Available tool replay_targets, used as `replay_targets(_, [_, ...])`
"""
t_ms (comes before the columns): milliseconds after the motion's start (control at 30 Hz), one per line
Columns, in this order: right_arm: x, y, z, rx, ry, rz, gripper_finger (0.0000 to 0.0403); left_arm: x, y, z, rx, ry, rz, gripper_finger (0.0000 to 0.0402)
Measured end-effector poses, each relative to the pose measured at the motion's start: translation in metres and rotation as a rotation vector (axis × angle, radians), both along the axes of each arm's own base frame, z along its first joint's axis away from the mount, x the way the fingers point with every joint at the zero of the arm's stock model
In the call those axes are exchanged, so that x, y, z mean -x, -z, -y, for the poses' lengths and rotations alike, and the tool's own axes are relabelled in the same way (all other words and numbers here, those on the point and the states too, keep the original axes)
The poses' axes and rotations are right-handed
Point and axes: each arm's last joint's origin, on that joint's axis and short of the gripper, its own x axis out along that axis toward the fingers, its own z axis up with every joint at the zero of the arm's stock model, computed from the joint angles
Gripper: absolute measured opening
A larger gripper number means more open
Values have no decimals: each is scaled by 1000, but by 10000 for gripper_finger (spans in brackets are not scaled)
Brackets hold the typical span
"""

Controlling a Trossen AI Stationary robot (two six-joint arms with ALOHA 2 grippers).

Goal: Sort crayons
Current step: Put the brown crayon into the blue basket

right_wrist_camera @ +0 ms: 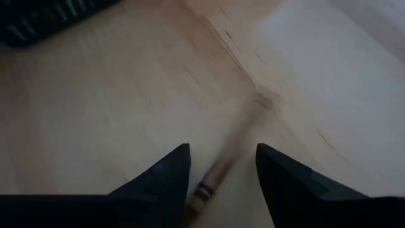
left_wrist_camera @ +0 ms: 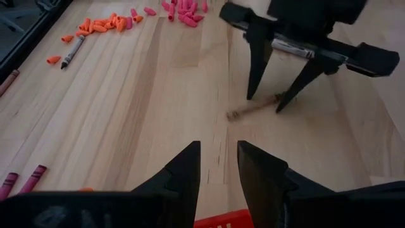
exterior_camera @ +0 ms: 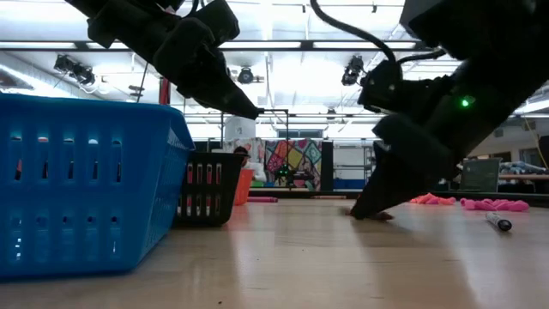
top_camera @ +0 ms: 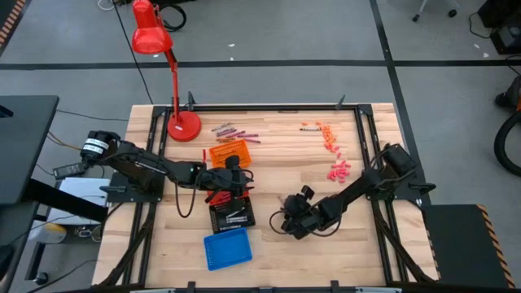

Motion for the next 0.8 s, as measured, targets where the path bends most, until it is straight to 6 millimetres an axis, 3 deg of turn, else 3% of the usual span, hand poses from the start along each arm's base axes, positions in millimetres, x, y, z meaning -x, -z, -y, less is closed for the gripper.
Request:
replay_targets(367, [0,0,1,-15,-17,-32,179,0,0,0,-5,3,-2,116])
replay_targets(800, [0,1,-1,-49,-70,-69,86,0,0,0,-13,8,-4,116])
